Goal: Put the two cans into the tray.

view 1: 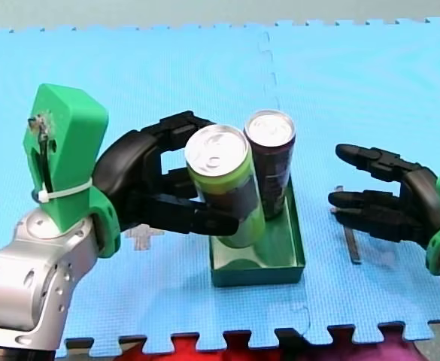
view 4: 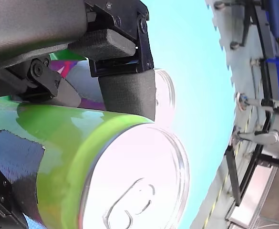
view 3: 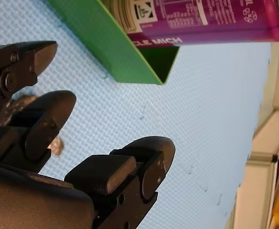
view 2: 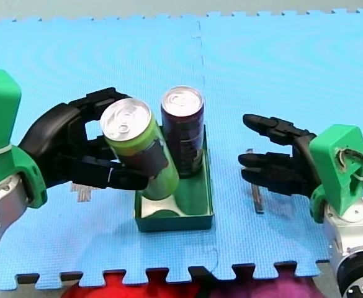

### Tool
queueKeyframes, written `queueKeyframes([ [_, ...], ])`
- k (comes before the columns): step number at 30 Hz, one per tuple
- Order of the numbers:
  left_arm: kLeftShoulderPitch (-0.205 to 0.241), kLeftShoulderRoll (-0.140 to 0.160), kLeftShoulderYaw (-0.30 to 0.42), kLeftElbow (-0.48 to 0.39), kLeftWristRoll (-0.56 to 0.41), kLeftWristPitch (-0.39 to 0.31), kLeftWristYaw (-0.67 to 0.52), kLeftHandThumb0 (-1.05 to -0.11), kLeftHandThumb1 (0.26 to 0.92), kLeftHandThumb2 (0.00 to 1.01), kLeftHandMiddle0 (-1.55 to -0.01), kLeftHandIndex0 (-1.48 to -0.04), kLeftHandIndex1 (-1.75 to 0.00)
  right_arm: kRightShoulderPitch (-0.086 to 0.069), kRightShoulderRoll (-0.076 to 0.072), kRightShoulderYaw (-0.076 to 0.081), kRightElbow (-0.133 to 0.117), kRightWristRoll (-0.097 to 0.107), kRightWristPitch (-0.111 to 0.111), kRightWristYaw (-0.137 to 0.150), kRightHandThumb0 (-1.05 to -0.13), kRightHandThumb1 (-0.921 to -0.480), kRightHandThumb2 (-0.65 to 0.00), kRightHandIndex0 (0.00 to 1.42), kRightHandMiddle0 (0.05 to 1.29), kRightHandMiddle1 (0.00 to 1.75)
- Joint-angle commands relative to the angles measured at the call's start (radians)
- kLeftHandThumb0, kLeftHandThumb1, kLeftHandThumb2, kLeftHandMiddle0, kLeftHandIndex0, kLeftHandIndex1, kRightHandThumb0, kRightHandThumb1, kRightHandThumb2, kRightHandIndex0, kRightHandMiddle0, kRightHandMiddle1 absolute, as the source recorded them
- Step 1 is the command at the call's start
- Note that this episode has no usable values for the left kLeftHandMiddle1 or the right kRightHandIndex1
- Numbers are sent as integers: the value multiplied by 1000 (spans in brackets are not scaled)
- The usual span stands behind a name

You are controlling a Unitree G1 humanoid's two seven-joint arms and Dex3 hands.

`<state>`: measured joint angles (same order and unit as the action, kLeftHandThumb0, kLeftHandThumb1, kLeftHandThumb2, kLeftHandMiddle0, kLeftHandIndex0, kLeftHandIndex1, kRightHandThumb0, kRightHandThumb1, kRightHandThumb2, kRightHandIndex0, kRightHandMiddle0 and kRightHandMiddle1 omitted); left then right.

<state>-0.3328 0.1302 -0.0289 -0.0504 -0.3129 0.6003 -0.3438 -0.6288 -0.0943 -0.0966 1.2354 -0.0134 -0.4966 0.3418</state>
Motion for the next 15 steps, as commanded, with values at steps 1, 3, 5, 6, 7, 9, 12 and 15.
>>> queueKeyframes([
  [1,-11,-1,-4,-4,4,-6,-1,-299,768,57,-963,-557,-1746,2,-1,-1,-5,3,-4,-2,-699,-766,0,956,629,0],
  [3,-13,-3,-11,2,9,-10,0,-300,768,57,-963,-557,-1746,3,-1,-1,-5,3,-4,-4,-698,-766,0,956,629,0],
  [5,-15,-6,-19,13,18,-18,-1,-301,767,59,-963,-558,-1746,4,-1,-1,-5,3,-5,-5,-697,-767,0,956,629,0],
  [6,-16,-8,-22,19,22,-23,-2,-302,767,59,-963,-558,-1746,4,-1,-1,-4,3,-6,-6,-697,-767,0,956,629,0],
  [7,-16,-9,-24,27,27,-30,-3,-302,766,60,-963,-559,-1746,4,-2,-1,-4,3,-6,-6,-696,-767,0,956,629,0],
  [9,-18,-12,-28,47,35,-44,-6,-303,765,61,-964,-560,-1746,5,-2,-1,-4,3,-8,-8,-696,-768,-1,957,629,0],
  [12,-22,-13,-29,81,44,-70,-14,-303,764,63,-965,-561,-1746,6,-2,-1,-4,2,-10,-9,-695,-769,-1,959,629,0],
  [15,-26,-13,-29,110,51,-94,-26,-303,762,65,-966,-561,-1746,6,-1,-2,-4,3,-9,-9,-692,-769,0,960,629,0],
])
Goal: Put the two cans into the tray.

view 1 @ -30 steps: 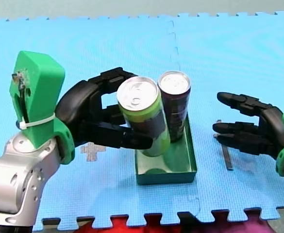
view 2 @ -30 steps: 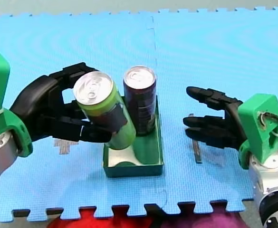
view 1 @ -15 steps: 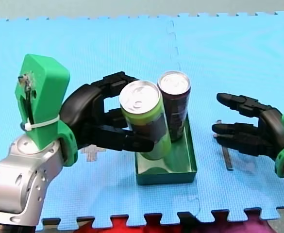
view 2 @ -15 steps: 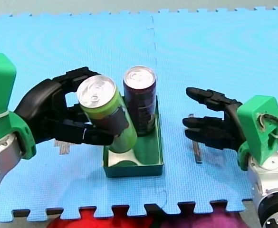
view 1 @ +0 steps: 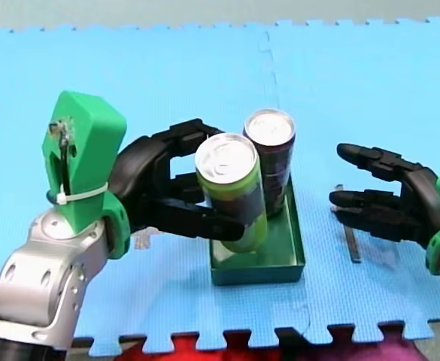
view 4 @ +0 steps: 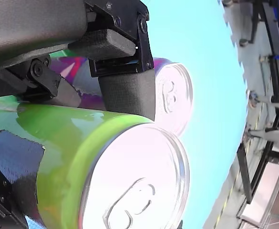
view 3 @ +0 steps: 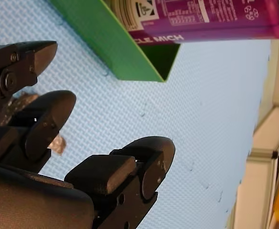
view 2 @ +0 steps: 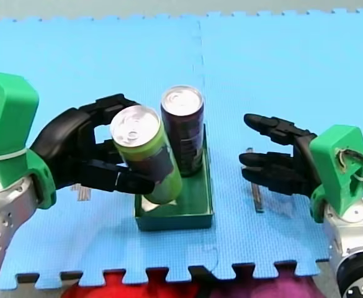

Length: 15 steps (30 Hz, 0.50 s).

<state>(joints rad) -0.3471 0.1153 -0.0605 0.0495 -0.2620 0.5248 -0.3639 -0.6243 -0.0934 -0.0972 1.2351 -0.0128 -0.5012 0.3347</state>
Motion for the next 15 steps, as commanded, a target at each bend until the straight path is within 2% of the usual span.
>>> queueKeyframes([
  [1,-14,1,3,17,2,-25,-9,-303,762,65,-966,-561,-1746,1,-2,-1,-4,3,-3,-3,-691,-769,0,960,629,0],
  [15,-19,-4,12,51,12,-51,-25,-293,754,74,-964,-563,-1746,2,-2,-1,-8,4,-5,-6,-677,-769,0,965,630,0],
])
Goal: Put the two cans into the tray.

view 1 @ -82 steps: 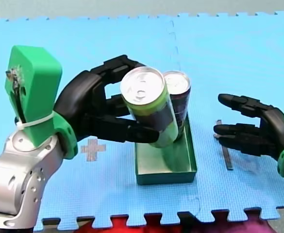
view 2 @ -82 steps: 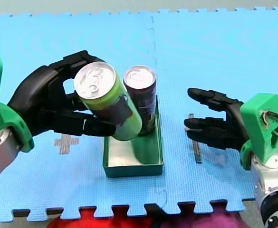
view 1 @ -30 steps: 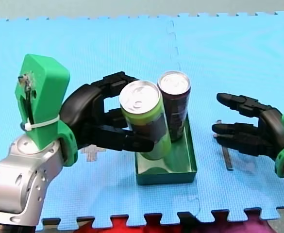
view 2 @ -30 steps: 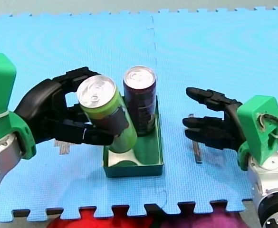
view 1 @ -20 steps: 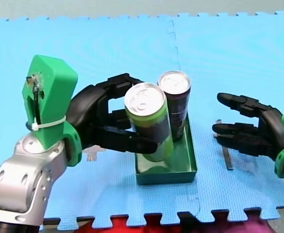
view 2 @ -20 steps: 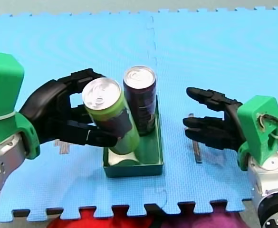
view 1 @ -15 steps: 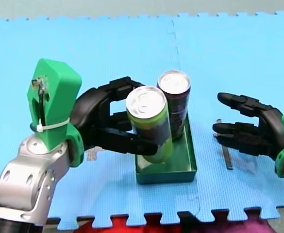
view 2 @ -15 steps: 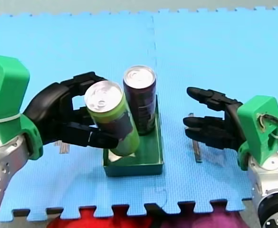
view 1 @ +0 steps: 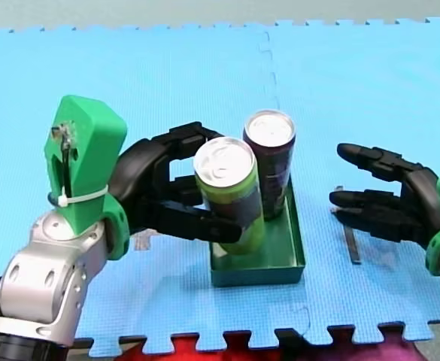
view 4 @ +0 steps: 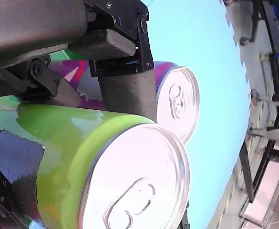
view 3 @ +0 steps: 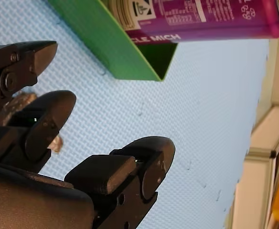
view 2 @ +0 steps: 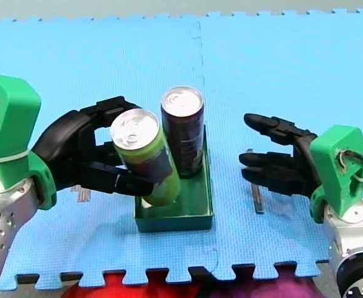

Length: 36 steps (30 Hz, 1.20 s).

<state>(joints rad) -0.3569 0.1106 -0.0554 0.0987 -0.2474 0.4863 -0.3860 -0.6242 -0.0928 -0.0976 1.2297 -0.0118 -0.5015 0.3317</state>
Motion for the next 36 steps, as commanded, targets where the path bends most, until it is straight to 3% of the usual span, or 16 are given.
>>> queueKeyframes([
  [1,-9,1,7,3,-2,-13,-3,-293,754,75,-963,-564,-1746,2,-3,-1,-3,2,-5,-4,-677,-769,0,965,630,0],
  [23,-20,-18,-18,15,33,-12,5,-270,742,89,-952,-566,-1746,4,2,2,-2,0,-9,-20,-686,-776,-1,965,636,1],
  [36,-6,-37,-40,21,57,-28,14,-267,741,98,-947,-567,-1746,3,3,-2,-4,6,0,-14,-680,-776,0,970,638,1],
])
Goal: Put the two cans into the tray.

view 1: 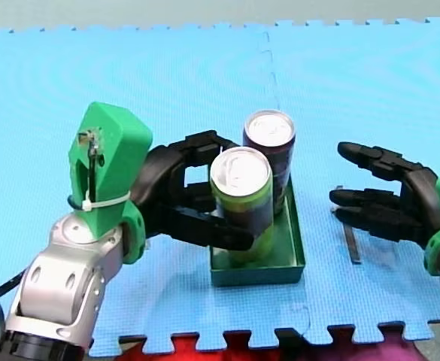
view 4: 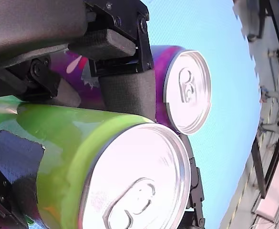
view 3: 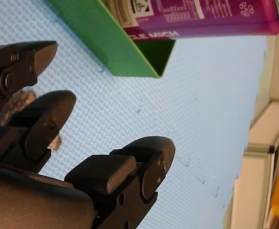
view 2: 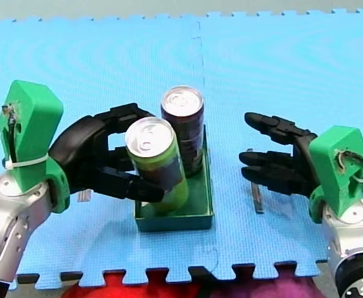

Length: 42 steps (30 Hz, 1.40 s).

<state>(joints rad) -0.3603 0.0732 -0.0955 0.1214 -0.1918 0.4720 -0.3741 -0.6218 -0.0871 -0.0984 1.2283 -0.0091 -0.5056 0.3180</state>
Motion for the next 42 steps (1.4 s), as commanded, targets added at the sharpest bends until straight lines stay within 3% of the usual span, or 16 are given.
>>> queueKeyframes([
  [1,-1,-1,-2,0,3,-15,1,-267,741,99,-947,-566,-1746,1,-3,-2,-2,4,5,0,-680,-776,0,970,638,1],
  [19,8,1,-13,8,33,-20,2,-271,742,106,-937,-558,-1746,3,-6,-6,-18,11,8,12,-684,-781,-1,971,637,0],
  [28,11,16,-34,5,66,-28,1,-271,744,110,-932,-550,-1746,7,-5,-5,-24,11,6,12,-690,-781,0,971,637,0],
  [42,5,42,-65,-23,103,5,-9,-274,750,117,-926,-541,-1746,16,-1,-5,-24,9,-20,1,-693,-781,0,980,644,2],
])
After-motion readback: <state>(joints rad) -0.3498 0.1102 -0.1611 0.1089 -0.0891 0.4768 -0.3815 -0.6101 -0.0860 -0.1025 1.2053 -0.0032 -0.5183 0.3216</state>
